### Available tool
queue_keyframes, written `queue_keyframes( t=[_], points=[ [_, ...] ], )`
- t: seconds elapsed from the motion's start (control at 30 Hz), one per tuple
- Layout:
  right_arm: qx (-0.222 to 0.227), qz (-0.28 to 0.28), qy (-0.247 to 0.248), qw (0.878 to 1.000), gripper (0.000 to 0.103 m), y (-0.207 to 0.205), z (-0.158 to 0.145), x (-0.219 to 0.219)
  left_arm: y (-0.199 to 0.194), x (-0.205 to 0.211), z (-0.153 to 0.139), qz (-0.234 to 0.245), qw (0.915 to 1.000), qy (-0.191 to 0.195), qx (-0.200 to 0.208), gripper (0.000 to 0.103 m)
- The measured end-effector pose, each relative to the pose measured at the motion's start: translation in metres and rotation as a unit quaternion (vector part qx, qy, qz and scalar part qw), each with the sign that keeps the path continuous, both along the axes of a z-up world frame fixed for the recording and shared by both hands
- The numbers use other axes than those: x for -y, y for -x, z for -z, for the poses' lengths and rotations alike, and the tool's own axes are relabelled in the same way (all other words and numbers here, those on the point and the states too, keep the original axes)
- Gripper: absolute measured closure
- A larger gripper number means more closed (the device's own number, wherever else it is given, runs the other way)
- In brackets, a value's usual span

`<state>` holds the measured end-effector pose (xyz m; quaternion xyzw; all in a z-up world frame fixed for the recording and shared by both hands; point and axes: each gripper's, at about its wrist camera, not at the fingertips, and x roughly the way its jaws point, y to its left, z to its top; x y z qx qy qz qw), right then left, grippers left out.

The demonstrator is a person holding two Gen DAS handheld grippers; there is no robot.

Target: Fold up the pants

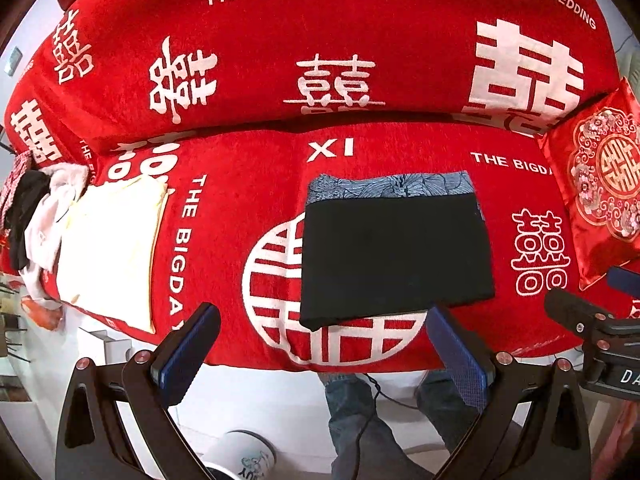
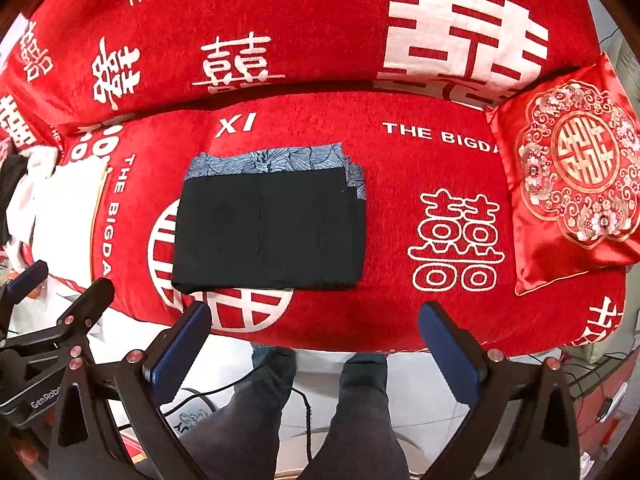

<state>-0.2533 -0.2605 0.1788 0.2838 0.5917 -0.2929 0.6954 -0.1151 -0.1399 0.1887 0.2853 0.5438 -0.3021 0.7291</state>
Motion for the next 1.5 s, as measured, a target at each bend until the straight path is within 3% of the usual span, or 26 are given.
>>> queue_keyframes(
  t=[1.5],
  points=[
    [-0.002,-0.005,0.01,1.0,0.0,-0.0025,-0.0011,0.0007,0.0006,0.0007,-0.0035,0.001,1.0,0.003,-0.004,0.0]
  ],
)
